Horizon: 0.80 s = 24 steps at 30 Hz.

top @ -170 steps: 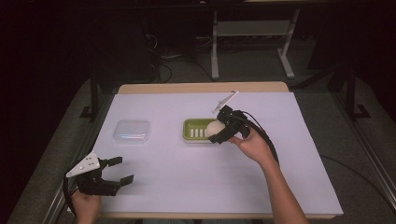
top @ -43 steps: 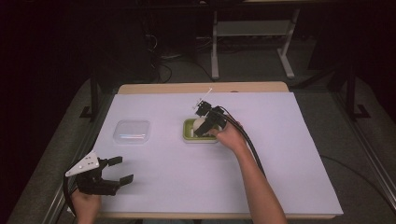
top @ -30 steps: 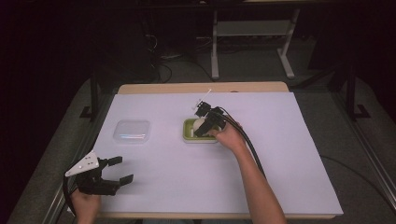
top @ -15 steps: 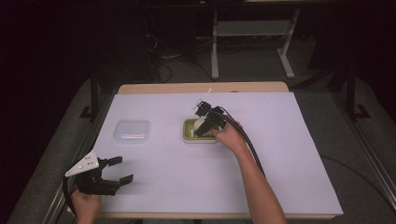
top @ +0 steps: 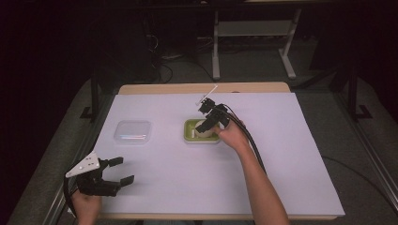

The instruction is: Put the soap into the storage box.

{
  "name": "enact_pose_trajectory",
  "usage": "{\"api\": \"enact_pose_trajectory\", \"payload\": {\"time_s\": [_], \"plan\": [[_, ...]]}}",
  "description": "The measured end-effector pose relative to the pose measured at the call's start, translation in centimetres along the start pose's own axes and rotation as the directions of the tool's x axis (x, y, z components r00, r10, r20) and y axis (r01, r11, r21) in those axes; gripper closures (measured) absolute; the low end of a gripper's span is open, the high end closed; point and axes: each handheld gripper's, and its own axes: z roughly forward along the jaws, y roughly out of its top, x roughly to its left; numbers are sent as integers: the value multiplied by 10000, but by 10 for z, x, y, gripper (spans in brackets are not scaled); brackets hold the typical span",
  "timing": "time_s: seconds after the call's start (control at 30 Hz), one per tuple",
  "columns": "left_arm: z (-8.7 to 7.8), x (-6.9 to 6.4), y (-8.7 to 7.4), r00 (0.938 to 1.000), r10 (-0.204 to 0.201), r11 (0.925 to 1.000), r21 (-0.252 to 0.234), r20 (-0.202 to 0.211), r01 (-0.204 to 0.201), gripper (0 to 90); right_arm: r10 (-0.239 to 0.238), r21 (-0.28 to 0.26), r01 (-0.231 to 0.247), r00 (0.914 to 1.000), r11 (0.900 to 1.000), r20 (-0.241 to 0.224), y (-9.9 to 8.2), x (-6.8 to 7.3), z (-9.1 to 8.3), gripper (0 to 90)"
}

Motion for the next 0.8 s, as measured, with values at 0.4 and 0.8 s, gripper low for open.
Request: {"api": "enact_pose_trajectory", "payload": {"time_s": [0.4,0.8], "plan": [[0,0,0,10000,15,10000,57,-16,-15,132,59,-205,-67,9993,9998,-380,-4,0,-16,259],[2,-1,1,10000,90,9999,116,9,-90,133,-94,-484,61,9977,9988,-671,-17,6,-39,254]]}}
